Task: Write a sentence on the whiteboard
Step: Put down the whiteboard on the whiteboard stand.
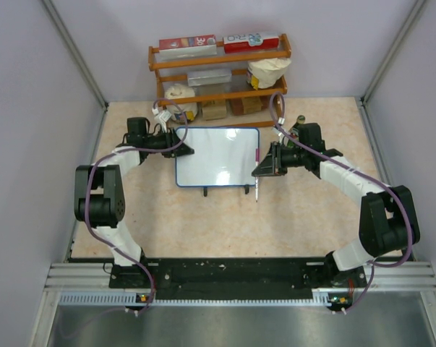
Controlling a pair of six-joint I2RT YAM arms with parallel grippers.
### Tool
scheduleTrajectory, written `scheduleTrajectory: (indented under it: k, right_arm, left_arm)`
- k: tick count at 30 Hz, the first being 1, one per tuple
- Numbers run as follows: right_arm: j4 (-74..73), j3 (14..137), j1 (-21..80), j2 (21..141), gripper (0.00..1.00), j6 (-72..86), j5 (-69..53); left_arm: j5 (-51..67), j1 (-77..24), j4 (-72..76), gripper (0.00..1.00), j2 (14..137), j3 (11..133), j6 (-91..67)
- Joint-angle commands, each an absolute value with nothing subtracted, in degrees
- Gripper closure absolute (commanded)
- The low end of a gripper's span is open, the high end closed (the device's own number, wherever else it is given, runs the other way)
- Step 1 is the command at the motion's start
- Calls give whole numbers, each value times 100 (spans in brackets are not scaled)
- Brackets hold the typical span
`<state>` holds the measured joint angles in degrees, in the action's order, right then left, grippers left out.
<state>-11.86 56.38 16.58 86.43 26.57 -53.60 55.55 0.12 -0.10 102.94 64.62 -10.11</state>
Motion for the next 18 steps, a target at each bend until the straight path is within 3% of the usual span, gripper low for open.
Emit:
scheduleTrajectory:
  k: [1, 5, 18]
  right_arm:
    - [-1072, 5809, 1643, 8604, 100, 2523, -5353]
    - [-1090, 5809, 1635, 8596, 100, 2531, -5344]
    - [-1072, 5818, 1635, 8604, 100, 2531, -5344]
  left_arm:
    - [4474, 123, 70, 62, 10424, 6680, -246]
    - [4474, 114, 26, 52, 10476, 6750, -246]
    - [4588, 26, -325, 51, 10477, 6768, -123]
